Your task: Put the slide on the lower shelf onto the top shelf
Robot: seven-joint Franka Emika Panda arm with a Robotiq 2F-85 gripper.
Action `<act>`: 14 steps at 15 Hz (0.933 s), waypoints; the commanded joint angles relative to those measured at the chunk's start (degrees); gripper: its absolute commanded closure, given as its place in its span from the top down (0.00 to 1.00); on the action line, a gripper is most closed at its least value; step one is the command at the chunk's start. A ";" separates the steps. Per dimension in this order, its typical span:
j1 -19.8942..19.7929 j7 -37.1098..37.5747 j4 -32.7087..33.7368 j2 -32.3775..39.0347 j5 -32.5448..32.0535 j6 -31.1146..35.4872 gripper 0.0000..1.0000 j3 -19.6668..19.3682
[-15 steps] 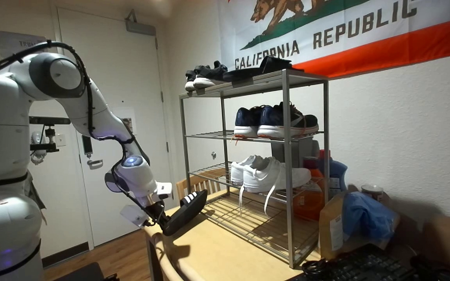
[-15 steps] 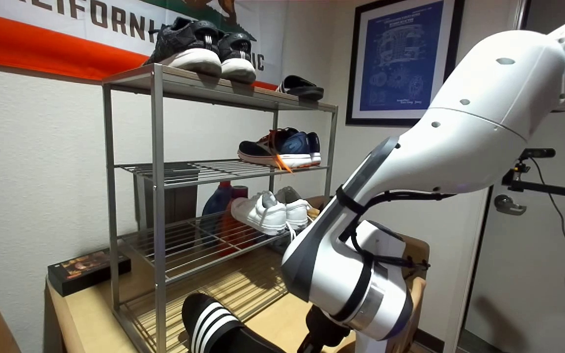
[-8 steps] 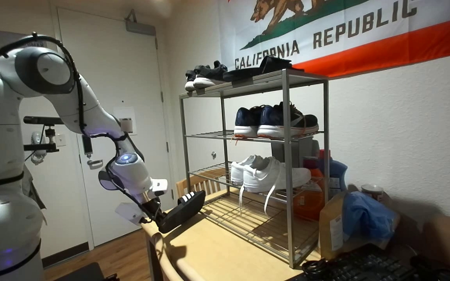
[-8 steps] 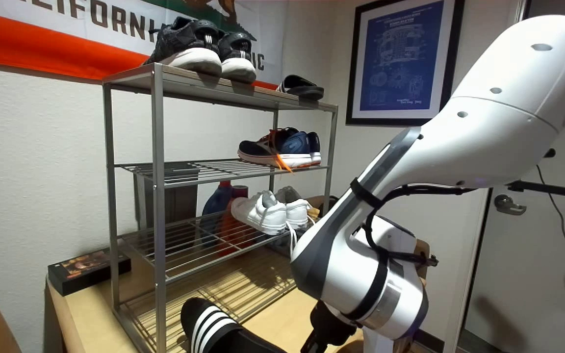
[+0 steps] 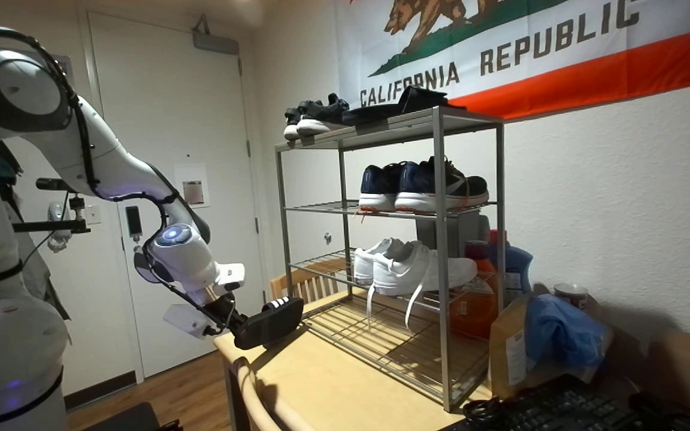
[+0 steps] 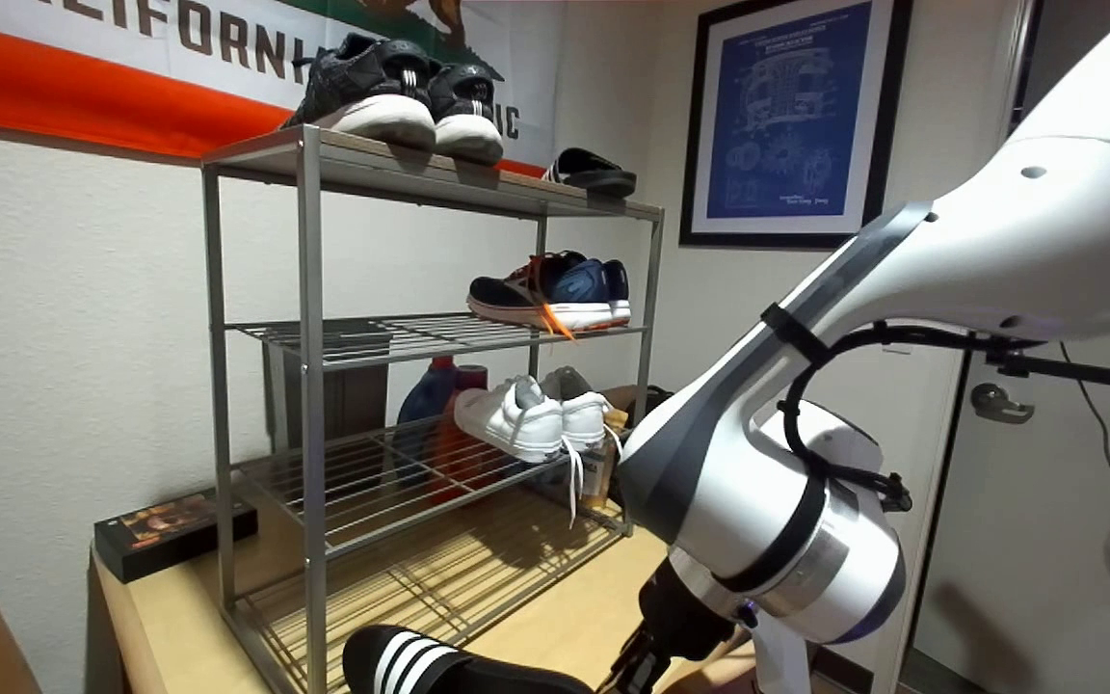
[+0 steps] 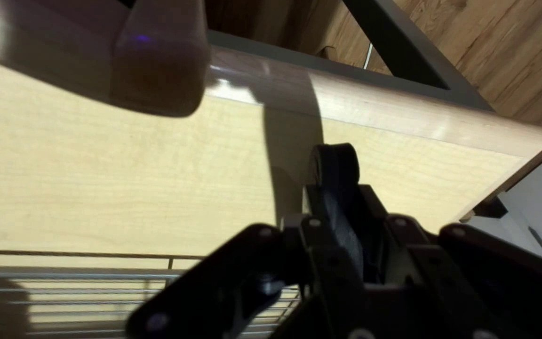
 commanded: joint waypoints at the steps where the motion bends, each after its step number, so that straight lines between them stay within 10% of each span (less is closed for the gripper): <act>1: 0.77 -7.40 0.14 -4.11 7.35 -0.96 0.05 -0.48; 14: 3.05 -20.78 0.11 -6.52 14.28 -5.83 0.05 -4.03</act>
